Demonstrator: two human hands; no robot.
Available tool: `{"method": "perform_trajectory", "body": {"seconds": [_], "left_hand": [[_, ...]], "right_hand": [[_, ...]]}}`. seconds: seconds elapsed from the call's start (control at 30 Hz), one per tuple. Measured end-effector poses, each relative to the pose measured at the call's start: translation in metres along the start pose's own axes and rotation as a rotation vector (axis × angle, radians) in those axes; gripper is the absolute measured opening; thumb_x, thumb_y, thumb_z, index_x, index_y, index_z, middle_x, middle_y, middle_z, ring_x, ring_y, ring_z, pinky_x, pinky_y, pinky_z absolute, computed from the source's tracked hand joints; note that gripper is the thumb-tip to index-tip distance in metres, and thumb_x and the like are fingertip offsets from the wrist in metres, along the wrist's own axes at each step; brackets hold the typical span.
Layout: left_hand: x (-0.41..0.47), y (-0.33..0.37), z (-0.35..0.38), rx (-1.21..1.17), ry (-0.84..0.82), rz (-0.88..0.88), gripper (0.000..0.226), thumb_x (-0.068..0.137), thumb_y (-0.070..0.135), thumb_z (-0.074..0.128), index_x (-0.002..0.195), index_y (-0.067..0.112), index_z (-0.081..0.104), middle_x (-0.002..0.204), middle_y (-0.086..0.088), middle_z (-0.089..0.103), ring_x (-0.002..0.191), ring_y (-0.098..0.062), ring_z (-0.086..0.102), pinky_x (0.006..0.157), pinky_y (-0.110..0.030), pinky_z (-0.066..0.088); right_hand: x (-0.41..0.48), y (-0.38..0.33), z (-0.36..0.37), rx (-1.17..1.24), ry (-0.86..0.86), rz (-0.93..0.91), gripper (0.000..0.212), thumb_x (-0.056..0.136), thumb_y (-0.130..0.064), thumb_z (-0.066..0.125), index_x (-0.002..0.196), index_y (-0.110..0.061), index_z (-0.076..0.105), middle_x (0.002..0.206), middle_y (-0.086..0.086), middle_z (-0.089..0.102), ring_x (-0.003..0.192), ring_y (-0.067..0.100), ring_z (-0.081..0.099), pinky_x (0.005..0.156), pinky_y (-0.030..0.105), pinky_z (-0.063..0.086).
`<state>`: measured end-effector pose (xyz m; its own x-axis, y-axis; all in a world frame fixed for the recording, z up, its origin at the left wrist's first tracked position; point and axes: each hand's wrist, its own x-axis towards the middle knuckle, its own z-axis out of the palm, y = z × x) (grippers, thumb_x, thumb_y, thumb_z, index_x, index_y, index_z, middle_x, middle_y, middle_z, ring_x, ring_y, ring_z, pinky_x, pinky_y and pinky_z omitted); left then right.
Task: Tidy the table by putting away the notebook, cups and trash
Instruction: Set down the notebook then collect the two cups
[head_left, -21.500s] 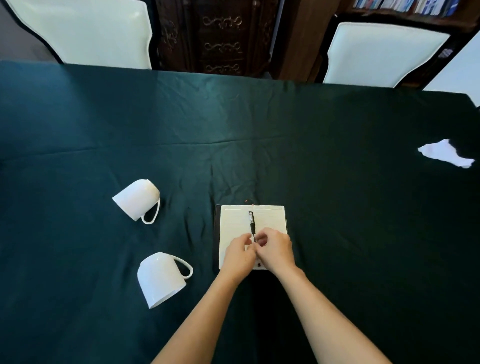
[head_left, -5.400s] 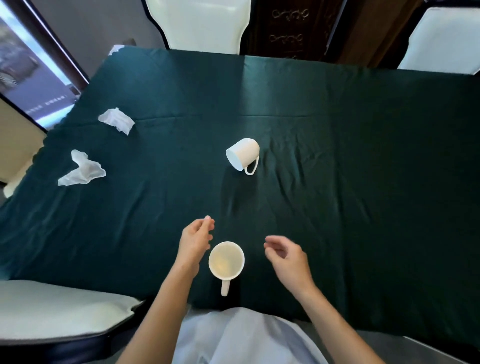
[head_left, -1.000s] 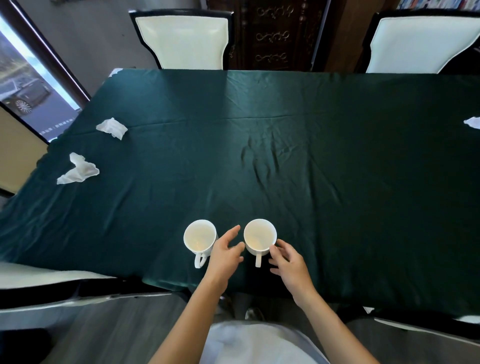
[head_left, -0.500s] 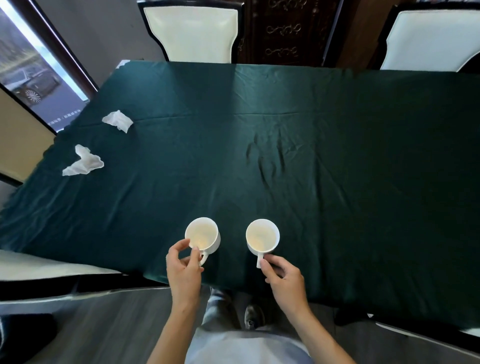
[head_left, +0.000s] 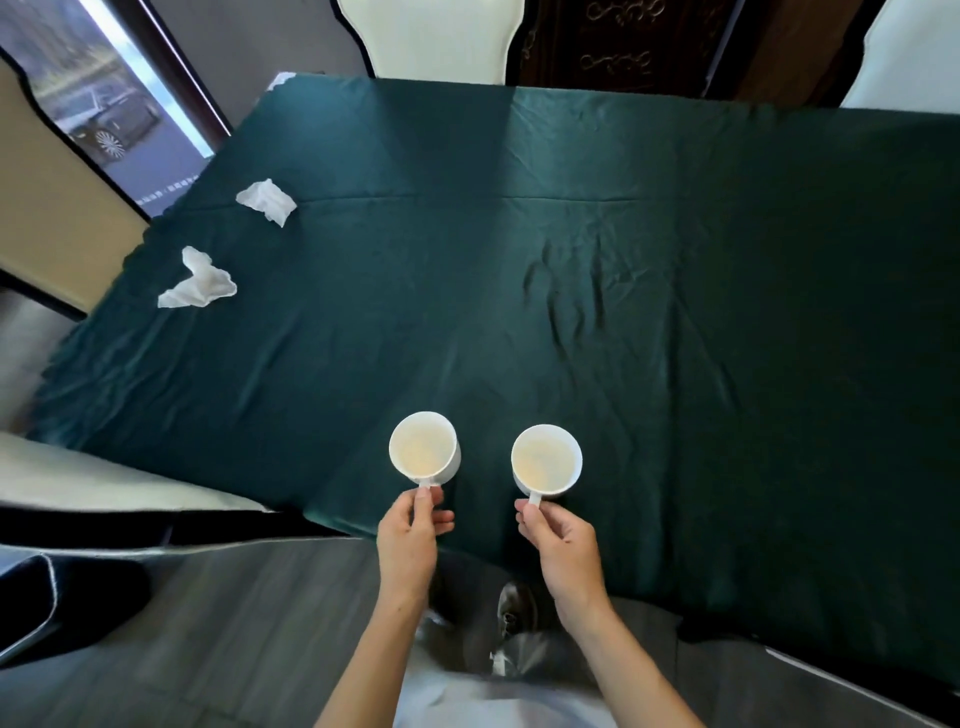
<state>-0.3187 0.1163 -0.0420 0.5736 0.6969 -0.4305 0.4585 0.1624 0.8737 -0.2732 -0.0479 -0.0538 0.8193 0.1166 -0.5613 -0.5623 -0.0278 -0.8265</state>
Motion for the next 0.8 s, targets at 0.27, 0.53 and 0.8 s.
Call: {"method": "perform_trajectory", "body": {"seconds": [0.27,0.53,0.8], "left_hand": [[0.005,0.029,-0.005,0.024,-0.056,0.042,0.038,0.108,0.017,0.057,0.074,0.008,0.07,0.073,-0.006,0.07,0.065,-0.018,0.071,0.07,-0.036,0.065],[-0.032,0.079,-0.058,-0.045,-0.08,0.261,0.04,0.108,0.02,0.055,0.071,0.011,0.068,0.061,0.009,0.067,0.066,-0.018,0.068,0.064,-0.036,0.063],[-0.092,0.135,-0.176,-0.22,0.007,0.576,0.034,0.105,0.023,0.052,0.076,0.017,0.068,0.069,0.009,0.069,0.065,-0.012,0.067,0.061,-0.028,0.06]], "right_hand": [[-0.006,-0.02,0.004,0.02,0.067,-0.022,0.029,0.1,-0.026,0.071,0.076,-0.018,0.085,0.082,0.0,0.084,0.082,0.01,0.079,0.101,0.051,0.06],[-0.056,-0.066,0.041,-0.035,0.107,-0.25,0.029,0.099,-0.035,0.071,0.074,-0.029,0.085,0.075,-0.005,0.081,0.077,0.01,0.074,0.092,0.049,0.064],[-0.174,-0.107,0.113,0.062,0.016,-0.573,0.024,0.098,-0.04,0.071,0.082,-0.028,0.084,0.081,-0.002,0.083,0.078,0.007,0.076,0.077,0.026,0.062]]}}
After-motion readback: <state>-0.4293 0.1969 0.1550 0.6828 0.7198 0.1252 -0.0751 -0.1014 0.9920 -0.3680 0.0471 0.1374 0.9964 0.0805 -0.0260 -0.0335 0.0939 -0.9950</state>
